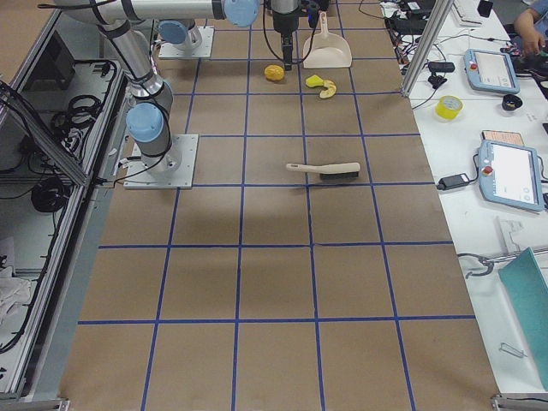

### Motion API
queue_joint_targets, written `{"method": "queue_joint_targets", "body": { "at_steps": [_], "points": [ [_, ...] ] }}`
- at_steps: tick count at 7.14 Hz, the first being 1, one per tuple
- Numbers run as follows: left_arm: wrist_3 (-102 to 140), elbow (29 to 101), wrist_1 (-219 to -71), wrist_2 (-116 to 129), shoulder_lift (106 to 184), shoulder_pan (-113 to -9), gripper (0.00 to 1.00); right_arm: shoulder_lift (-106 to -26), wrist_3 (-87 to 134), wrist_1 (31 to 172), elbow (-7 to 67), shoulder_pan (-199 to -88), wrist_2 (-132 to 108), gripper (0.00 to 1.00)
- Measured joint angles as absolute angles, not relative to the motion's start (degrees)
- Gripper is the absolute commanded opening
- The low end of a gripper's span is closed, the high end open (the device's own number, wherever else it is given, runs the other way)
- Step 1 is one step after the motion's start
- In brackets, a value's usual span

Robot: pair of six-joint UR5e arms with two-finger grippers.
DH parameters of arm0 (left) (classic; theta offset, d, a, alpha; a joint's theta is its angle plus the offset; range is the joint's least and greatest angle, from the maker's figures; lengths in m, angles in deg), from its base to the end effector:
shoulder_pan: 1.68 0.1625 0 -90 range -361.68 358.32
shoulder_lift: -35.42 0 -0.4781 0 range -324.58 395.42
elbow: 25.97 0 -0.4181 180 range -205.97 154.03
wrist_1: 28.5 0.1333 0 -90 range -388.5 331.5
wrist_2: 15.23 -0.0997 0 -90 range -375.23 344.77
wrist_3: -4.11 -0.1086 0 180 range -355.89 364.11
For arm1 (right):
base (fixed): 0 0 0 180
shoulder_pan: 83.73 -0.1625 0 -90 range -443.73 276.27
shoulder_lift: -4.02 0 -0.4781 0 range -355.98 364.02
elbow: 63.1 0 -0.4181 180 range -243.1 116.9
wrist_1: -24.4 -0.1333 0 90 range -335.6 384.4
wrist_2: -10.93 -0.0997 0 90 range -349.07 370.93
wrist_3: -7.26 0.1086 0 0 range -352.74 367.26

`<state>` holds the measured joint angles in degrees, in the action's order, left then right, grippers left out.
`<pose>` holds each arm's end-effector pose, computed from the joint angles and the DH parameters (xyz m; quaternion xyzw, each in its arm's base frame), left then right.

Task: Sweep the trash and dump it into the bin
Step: 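Move the left gripper to the dustpan handle while the right gripper approaches the brush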

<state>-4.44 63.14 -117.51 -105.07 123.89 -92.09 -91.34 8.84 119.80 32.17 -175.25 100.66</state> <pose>-0.1373 -0.5100 0.5556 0.0781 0.9965 -0.0298 0.0007 0.1466 -0.4794 0.5406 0.0004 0.9988 -0.0478 0.0036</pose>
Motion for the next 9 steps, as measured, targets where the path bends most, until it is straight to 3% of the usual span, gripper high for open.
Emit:
{"method": "queue_joint_targets", "body": {
  "at_steps": [4, 9],
  "points": [
    [-3.5, 63.5, -114.8, -105.1, 125.1, -91.2, 0.97, -91.3, 8.7, 120.0, 32.1, -173.5, 100.7, 1.00],
    [-37.8, 63.4, -103.3, -105.0, 136.1, -81.0, 0.94, -88.0, -5.4, 122.3, 32.2, -163.4, 103.6, 1.00]
  ]
}}
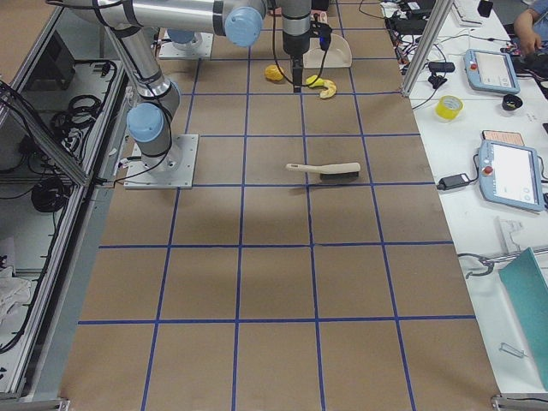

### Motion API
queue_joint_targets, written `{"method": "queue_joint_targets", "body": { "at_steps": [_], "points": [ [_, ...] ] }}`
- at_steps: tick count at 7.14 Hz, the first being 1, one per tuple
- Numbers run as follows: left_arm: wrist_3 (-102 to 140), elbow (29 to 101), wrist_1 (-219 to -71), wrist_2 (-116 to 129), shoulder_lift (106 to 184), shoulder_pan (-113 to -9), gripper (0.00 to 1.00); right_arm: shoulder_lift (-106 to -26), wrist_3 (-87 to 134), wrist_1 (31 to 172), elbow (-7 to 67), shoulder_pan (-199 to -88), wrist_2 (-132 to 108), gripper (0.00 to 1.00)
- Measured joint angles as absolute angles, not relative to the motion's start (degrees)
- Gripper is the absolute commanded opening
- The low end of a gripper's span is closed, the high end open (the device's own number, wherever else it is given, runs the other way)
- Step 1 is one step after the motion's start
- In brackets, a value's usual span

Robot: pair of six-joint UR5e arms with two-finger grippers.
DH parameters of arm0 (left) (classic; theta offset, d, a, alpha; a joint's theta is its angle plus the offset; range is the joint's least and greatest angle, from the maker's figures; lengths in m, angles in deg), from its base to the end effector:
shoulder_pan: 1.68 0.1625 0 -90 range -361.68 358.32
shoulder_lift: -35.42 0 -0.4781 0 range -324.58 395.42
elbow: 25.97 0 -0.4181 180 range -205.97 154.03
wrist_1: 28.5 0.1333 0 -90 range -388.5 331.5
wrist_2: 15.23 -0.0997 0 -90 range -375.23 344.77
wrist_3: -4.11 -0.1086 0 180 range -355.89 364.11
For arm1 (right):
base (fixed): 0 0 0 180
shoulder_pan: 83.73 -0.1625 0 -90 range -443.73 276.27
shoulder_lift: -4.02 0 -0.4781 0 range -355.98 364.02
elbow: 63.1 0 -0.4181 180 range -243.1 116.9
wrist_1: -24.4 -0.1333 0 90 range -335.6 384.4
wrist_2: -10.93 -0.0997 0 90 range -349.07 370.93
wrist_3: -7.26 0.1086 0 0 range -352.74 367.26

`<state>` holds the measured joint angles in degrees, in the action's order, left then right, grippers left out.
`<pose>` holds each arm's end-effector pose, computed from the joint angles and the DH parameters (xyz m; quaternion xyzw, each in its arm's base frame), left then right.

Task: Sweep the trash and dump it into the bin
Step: 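Move the left gripper to the dustpan handle while the right gripper approaches the brush, then grasp the dustpan handle with the left gripper while the right gripper grasps the brush handle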

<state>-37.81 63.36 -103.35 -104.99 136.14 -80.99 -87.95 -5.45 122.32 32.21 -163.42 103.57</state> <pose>-0.0184 -0.6238 0.4600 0.2690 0.9621 -0.0408 0.0178 0.0351 -0.5237 0.5158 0.0200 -0.9987 0.0346 0.0305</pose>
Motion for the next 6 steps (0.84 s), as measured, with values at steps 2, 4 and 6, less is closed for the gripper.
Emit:
{"method": "queue_joint_targets", "body": {
  "at_steps": [2, 4, 6],
  "points": [
    [-55.5, 63.2, -98.0, -104.4, 141.9, -79.8, 0.92, -82.7, -14.6, 127.5, 32.4, -157.3, 104.2, 1.00],
    [-72.6, 62.6, -94.3, -104.6, 146.9, -79.6, 0.91, -77.6, -22.1, 135.8, 35.2, -153.1, 103.8, 1.00],
    [-85.8, 62.4, -90.3, -104.9, 150.7, -79.6, 0.91, -74.5, -23.2, 141.7, 40.0, -152.0, 103.5, 1.00]
  ]
}}
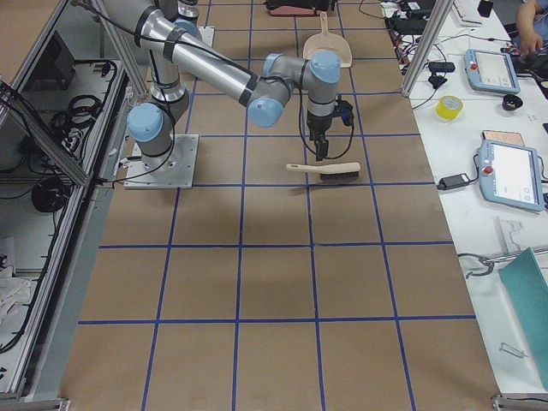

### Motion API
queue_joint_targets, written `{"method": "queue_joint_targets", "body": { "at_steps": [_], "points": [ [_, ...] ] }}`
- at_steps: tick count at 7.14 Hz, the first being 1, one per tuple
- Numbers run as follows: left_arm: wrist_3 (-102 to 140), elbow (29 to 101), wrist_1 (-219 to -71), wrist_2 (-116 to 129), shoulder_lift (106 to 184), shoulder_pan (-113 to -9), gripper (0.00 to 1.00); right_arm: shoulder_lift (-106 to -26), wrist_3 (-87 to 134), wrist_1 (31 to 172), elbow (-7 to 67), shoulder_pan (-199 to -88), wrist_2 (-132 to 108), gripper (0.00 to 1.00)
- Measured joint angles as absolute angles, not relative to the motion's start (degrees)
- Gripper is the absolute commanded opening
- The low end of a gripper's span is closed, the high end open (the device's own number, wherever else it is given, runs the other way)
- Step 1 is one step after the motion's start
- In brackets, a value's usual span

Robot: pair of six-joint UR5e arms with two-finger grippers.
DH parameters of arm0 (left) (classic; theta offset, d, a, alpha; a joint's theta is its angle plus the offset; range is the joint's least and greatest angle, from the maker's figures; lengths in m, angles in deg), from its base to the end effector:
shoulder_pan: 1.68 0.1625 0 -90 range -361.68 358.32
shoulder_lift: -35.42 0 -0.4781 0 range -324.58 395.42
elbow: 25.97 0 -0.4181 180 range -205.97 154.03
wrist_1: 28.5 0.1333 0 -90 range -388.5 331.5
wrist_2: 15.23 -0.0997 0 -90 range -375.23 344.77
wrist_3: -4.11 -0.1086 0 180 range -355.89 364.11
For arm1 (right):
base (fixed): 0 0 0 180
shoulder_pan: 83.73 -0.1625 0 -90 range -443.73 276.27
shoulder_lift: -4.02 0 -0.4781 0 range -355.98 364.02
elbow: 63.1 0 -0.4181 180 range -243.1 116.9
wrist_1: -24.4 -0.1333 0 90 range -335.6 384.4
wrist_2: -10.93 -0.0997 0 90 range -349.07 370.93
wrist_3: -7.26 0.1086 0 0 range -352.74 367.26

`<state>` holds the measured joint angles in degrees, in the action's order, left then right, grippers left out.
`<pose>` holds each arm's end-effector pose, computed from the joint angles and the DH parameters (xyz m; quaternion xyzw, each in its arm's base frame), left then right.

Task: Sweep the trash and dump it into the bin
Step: 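Grasp the dustpan handle with the left gripper while the right gripper grasps the brush handle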

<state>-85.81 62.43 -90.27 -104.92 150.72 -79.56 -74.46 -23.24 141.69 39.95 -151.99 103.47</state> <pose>0.0150 -0.7077 0.3263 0.6276 0.7776 -0.0270 0.0290 -0.0957 -0.5868 0.3535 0.0758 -0.9966 0.0116 0.0303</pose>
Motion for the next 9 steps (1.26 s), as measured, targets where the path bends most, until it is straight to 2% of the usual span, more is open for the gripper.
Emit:
{"method": "queue_joint_targets", "body": {
  "at_steps": [3, 5, 6, 8, 9],
  "points": [
    [-91.5, 61.7, -86.2, -105.1, 154.9, -79.6, 0.91, -71.0, -23.9, 146.1, 44.3, -151.8, 103.7, 1.00],
    [-94.8, 61.7, -85.6, -105.0, 156.2, -79.6, 0.91, -68.9, -23.9, 146.8, 44.7, -151.8, 103.6, 0.84],
    [-95.6, 62.0, -85.6, -104.8, 156.5, -79.6, 0.91, -68.0, -23.9, 147.1, 44.7, -151.8, 103.5, 0.70],
    [-95.8, 63.1, -85.8, -104.4, 156.6, -79.6, 0.91, -67.1, -23.5, 147.2, 44.7, -151.8, 103.4, 0.52],
    [-95.6, 63.9, -85.8, -104.3, 156.6, -79.6, 0.91, -67.0, -23.3, 147.2, 44.7, -151.8, 103.4, 0.32]
  ]
}}
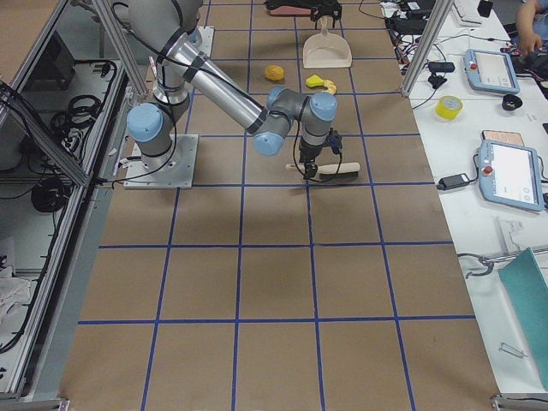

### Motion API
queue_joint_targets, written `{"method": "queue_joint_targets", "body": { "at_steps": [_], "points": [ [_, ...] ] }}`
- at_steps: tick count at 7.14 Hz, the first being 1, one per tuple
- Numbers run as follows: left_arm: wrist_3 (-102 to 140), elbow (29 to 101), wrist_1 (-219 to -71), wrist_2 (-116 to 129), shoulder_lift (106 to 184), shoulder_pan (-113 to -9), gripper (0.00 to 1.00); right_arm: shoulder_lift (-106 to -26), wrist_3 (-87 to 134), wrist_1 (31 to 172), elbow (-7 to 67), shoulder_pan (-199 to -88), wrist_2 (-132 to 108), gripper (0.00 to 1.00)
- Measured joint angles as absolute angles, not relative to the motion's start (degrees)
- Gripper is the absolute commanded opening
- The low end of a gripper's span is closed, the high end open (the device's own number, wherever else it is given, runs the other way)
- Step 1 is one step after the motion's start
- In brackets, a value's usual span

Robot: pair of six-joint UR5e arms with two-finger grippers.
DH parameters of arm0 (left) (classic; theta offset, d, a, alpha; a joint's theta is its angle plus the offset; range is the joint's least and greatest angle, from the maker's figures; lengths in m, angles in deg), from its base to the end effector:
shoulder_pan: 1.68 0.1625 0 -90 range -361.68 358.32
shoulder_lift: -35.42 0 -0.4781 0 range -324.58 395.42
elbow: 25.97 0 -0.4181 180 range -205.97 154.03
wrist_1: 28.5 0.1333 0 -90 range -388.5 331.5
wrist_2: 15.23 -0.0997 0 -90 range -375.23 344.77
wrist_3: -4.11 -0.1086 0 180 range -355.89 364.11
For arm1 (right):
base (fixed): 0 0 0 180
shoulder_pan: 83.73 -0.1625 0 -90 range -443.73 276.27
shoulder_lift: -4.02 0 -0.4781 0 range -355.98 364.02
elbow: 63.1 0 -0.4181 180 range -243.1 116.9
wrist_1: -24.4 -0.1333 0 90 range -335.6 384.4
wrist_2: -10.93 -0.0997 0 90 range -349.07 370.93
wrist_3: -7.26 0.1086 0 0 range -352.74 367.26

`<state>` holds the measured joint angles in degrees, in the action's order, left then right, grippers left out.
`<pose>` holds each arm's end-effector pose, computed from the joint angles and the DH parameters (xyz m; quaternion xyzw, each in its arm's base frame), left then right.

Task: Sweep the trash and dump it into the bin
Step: 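Grasp the dustpan handle with the left gripper while the right gripper grasps the brush handle, then carry the brush with the right gripper toward the sponge and croissant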

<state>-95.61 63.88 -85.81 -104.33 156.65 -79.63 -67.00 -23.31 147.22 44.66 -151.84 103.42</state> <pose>0.0159 -0.7212 0.2497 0.6926 0.7212 -0.0144 0.0072 -0.0979 -0.5885 0.2494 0.0764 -0.9963 -0.0403 0.0044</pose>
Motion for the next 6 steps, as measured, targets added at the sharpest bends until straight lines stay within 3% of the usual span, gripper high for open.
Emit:
{"method": "queue_joint_targets", "body": {
  "at_steps": [1, 6],
  "points": [
    [-95.5, 64.4, -85.7, -104.3, 156.9, -79.7, 0.91, -67.0, -23.3, 147.2, 44.6, -151.8, 103.5, 0.00],
    [-92.3, 65.0, -85.6, -104.3, 158.4, -80.8, 0.91, -68.0, -20.4, 145.9, 43.6, -152.2, 103.6, 0.00]
  ]
}}
